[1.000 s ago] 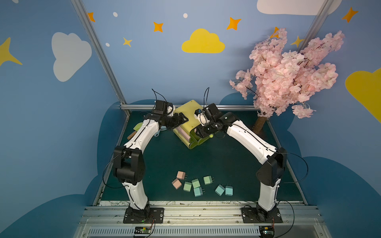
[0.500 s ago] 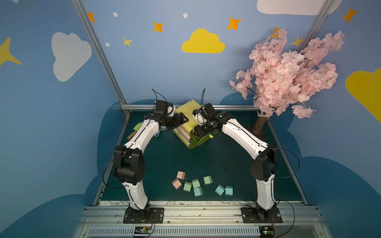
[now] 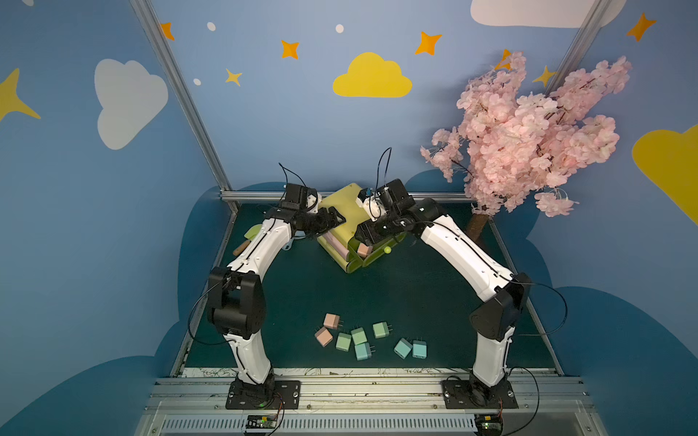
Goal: Place the plugs into the drawer by color
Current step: Pick up the plug from the center of the board.
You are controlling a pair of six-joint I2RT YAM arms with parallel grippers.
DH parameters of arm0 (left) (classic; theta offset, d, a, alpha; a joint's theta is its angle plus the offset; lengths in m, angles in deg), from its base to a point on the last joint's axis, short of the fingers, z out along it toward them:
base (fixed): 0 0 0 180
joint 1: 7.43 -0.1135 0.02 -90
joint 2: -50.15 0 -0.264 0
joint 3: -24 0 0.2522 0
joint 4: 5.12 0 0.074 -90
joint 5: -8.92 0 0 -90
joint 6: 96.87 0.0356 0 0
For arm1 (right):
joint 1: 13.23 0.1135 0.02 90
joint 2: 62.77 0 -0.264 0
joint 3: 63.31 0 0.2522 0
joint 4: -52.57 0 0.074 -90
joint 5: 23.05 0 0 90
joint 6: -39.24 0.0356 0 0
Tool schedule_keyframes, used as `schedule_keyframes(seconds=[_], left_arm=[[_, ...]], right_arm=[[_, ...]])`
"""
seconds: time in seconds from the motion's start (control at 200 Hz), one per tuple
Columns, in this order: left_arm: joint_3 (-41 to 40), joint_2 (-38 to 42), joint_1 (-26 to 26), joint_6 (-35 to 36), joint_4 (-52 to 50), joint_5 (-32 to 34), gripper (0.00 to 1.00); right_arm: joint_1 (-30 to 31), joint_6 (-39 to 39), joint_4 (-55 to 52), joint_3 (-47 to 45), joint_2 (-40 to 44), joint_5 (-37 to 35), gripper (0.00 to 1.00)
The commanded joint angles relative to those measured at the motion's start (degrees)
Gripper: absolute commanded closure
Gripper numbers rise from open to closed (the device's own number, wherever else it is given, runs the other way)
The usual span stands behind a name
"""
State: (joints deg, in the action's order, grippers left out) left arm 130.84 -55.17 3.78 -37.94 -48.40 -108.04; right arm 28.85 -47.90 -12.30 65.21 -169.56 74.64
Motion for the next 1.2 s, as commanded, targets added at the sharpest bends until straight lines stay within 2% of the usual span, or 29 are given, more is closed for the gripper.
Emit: schedule_keyframes(seconds=[0.0, 0.17, 0.33, 0.636, 1.026, 1.191], left_arm=[[-1.4, -0.1, -0.1, 1.6, -3.0, 1.5, 0.11], [-1.2, 0.1, -0.4, 1.7, -3.1, 1.6, 0.11], [-1.3, 0.0, -0.4, 1.9, -3.2, 1.8, 0.11], [-1.4, 0.2, -0.4, 1.9, -3.3, 2.2, 0.11], [-1.4, 0.4, -0.4, 2.0, -3.4, 2.0, 0.11], [-1.6, 0.6, -0.4, 2.1, -3.4, 2.0, 0.11]], right_arm=[[6.7, -2.8, 4.0, -9.6, 8.6, -2.9, 0.34], [16.4, -5.2, 19.7, -34.7, 18.6, -2.6, 0.38], [21.5, -9.3, 24.9, -44.3, 17.0, -0.2, 0.38], [23.0, -13.0, 24.4, -39.2, 2.6, 0.8, 0.42], [22.0, -14.6, 25.7, -34.1, -7.1, 1.7, 0.36], [22.0, -14.6, 25.7, -32.8, -9.9, 2.4, 0.41]])
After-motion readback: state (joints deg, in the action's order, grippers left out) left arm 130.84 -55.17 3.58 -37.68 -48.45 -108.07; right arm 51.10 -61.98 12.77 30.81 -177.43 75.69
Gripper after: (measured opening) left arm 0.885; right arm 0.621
